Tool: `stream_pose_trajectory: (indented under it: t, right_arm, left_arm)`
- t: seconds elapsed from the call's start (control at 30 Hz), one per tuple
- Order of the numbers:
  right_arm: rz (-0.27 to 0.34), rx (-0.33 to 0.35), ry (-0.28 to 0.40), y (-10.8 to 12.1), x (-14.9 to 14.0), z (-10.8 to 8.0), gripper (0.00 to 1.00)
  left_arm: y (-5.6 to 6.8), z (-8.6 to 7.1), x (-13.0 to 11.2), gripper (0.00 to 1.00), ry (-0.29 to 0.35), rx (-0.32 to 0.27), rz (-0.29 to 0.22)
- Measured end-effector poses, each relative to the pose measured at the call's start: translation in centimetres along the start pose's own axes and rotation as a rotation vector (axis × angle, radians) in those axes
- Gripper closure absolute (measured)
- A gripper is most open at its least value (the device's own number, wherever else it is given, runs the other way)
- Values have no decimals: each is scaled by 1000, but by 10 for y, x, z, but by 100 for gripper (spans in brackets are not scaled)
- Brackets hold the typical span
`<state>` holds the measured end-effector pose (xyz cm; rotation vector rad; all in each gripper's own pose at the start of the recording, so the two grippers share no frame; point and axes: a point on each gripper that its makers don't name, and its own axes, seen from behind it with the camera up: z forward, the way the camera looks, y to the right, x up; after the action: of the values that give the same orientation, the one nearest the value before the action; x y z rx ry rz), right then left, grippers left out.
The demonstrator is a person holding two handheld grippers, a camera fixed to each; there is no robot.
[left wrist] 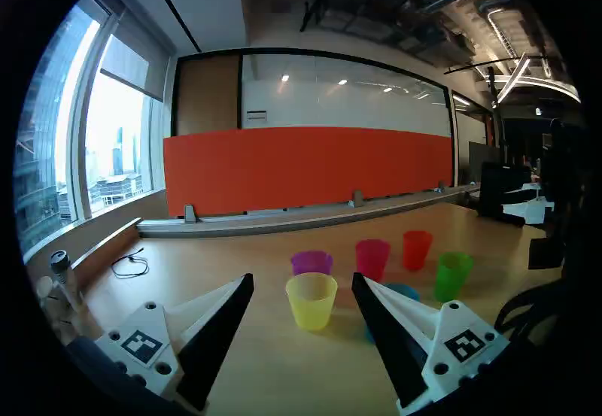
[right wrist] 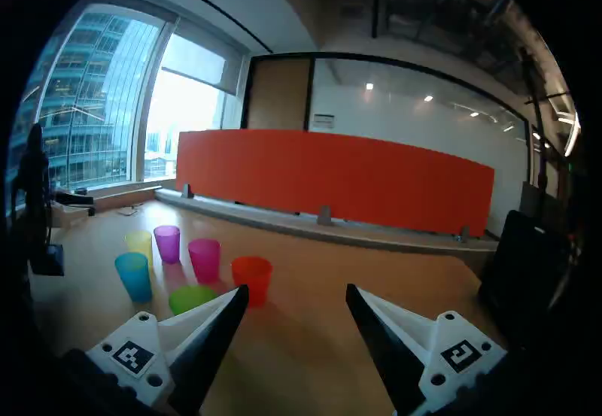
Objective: Pour water
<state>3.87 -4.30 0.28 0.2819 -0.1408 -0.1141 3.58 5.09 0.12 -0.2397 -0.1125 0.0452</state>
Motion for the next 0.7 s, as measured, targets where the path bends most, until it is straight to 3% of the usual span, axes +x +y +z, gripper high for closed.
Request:
stream_pose_trajectory:
  t: [0.37,0.7]
  right_arm:
    - [90,-109,118,16,24,-4,0]
    - [100,-192,191,22,37,-11,0]
  left_arm:
    - [-3,-8,19,3,90,74,-21]
    - [-7,-12,28,3,130,131,-47]
